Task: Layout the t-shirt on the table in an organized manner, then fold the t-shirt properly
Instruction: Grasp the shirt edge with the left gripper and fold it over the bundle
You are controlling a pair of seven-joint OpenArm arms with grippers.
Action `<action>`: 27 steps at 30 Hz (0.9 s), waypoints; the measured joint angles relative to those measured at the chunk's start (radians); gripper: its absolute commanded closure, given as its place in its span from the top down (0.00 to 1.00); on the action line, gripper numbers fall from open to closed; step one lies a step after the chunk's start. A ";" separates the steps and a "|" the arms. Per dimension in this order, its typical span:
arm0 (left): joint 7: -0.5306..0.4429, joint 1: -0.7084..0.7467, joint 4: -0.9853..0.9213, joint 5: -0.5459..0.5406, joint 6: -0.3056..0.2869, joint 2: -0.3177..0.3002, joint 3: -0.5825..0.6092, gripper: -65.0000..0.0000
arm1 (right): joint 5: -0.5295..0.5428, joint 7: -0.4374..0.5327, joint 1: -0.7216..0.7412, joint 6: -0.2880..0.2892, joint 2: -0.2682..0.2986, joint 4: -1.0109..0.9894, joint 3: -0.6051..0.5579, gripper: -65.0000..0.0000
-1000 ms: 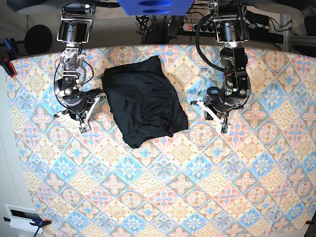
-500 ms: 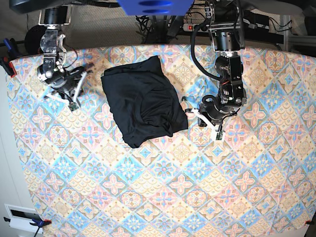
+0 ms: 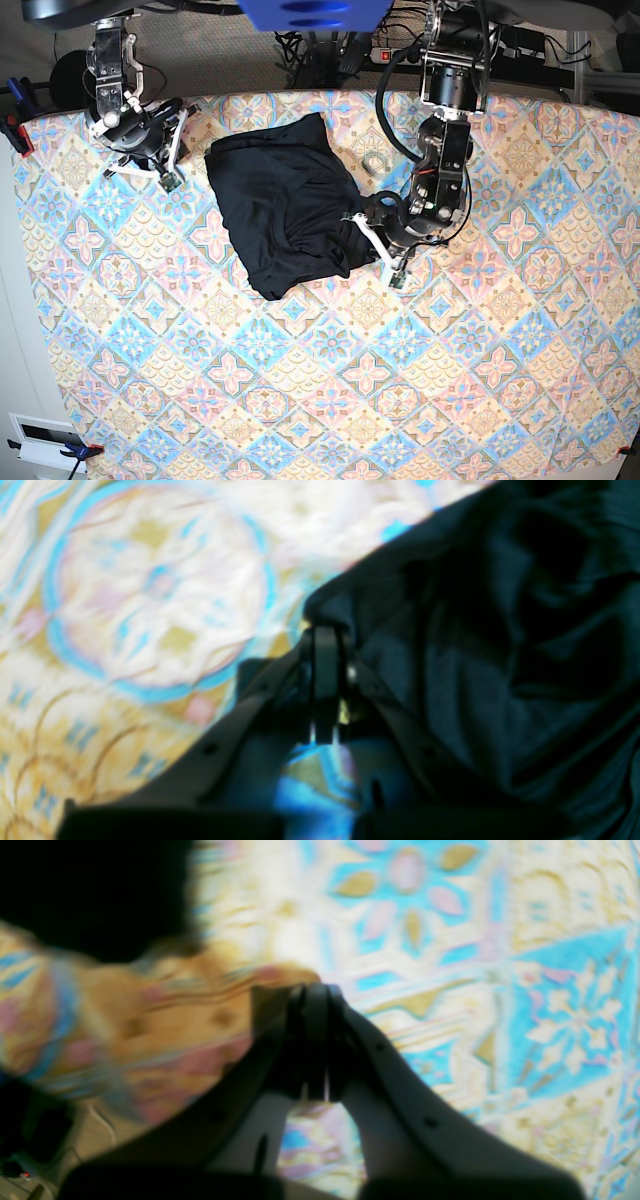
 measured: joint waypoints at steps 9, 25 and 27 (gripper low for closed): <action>-0.023 -0.115 -0.179 -0.027 -0.007 0.054 -0.009 0.00 | -0.005 -0.001 0.001 -0.003 -0.003 0.040 -0.013 0.00; 0.002 -0.186 -0.257 0.010 0.002 0.138 -0.008 0.00 | -0.031 -0.024 0.015 -0.028 -0.077 0.044 -0.257 0.00; -0.011 -0.201 -0.278 0.004 0.001 0.143 -0.008 0.00 | -0.029 -0.020 0.015 -0.028 -0.078 0.048 -0.306 0.00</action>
